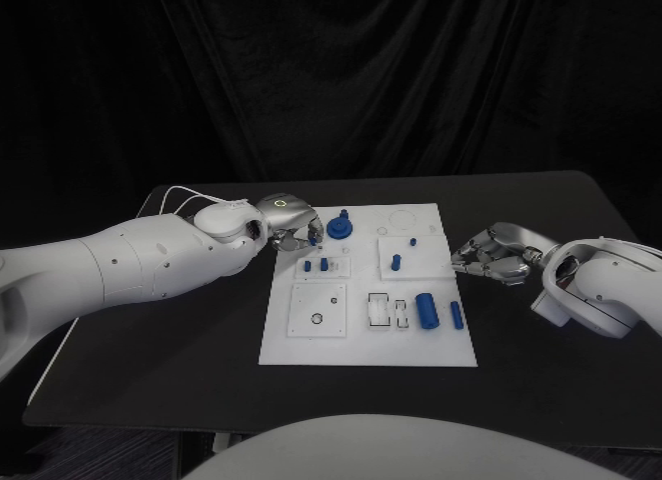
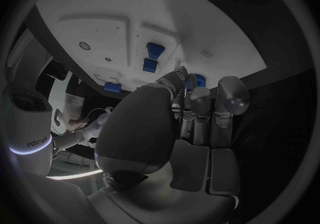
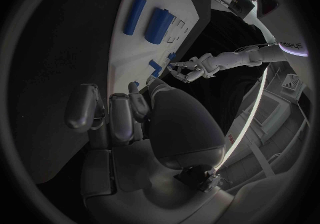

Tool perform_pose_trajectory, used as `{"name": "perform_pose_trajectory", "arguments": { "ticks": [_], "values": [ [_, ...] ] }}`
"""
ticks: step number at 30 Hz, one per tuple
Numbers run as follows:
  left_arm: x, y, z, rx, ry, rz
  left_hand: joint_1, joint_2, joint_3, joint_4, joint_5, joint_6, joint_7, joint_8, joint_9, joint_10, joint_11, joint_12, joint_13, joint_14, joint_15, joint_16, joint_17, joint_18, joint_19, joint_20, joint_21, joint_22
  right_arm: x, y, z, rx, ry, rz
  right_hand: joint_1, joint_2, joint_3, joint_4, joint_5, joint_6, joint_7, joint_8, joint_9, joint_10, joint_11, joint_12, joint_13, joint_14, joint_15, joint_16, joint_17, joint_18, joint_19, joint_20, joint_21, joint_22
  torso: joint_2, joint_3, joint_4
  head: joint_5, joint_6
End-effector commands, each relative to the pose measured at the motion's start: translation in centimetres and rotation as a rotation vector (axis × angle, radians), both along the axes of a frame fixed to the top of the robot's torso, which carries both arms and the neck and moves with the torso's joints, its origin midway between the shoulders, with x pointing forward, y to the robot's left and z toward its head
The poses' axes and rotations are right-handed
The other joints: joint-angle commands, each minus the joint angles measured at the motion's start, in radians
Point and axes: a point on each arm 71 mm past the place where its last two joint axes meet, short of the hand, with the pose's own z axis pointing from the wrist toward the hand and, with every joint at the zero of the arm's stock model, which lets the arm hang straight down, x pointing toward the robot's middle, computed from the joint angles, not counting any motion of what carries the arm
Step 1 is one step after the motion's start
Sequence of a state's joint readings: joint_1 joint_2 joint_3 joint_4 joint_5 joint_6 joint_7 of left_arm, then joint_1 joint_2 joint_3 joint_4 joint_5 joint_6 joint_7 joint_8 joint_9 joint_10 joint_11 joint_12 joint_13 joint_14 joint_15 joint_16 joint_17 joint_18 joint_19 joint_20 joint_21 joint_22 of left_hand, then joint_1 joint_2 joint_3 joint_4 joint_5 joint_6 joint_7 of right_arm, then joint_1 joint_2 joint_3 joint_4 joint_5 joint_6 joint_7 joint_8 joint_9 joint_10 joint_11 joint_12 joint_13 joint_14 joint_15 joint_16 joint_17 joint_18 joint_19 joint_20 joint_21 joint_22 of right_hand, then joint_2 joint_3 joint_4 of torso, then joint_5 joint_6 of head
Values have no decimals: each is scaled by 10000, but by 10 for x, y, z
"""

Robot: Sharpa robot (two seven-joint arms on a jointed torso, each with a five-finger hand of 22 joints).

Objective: Assemble the parts on the task board

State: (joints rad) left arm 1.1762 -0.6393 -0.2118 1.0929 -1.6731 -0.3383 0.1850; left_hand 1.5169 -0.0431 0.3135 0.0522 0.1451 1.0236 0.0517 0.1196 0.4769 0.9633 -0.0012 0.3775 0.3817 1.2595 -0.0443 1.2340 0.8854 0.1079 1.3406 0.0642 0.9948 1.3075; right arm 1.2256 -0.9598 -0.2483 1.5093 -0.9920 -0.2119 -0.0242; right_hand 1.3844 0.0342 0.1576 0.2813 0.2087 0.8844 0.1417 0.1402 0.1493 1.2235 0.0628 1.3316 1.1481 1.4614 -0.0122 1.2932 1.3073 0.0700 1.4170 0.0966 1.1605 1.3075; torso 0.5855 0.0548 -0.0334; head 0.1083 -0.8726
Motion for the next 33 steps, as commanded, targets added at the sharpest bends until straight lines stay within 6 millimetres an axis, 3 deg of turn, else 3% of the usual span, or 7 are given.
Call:
{"name": "perform_pose_trajectory", "arguments": {
  "ticks": [1, 19, 33],
  "values": [
    [0, -2, -2, 8, 157, 24, -9, -80, 5, -32, 26, -62, 23, -50, -12, 11, 76, -67, -17, -39, 21, -63, -27, 29, -10, 5, -71, 1167, -1, 0, -1, -38, 54, -77, -91, -1, -2, 45, 12, 59, 2, -45, -18, -58, -26, -37, -14, -83, 20, -49, 13, 196, -91, -3, -48, 1410, 1, -1, 1, 8, 0],
    [-2, -9, -12, 79, 398, -25, -15, -80, 7, -28, 29, -92, 33, -80, -24, 15, 89, -93, -25, -63, 28, -93, -76, 34, -22, 6, -104, 1160, 0, 1, -2, -30, 61, -34, -91, -1, -2, 45, 12, 59, 2, -45, -18, -58, -26, -37, -14, -83, 20, -49, 13, 196, -91, -3, -48, 1410, -1, -4, 2, 36, 0],
    [-3, -13, -19, 81, 507, -73, -19, -62, 16, -21, 45, -118, 41, -109, -34, 42, 97, -107, -26, -70, 35, -106, -89, 32, -18, 6, -101, 1162, 0, 1, -2, -39, 89, -24, -92, 2, 6, 42, 13, 52, 3, -53, -24, -67, -26, -44, -24, -86, 20, -51, 10, 201, -102, -4, -79, 1402, 2, -5, 4, -18, 0]
  ]
}}
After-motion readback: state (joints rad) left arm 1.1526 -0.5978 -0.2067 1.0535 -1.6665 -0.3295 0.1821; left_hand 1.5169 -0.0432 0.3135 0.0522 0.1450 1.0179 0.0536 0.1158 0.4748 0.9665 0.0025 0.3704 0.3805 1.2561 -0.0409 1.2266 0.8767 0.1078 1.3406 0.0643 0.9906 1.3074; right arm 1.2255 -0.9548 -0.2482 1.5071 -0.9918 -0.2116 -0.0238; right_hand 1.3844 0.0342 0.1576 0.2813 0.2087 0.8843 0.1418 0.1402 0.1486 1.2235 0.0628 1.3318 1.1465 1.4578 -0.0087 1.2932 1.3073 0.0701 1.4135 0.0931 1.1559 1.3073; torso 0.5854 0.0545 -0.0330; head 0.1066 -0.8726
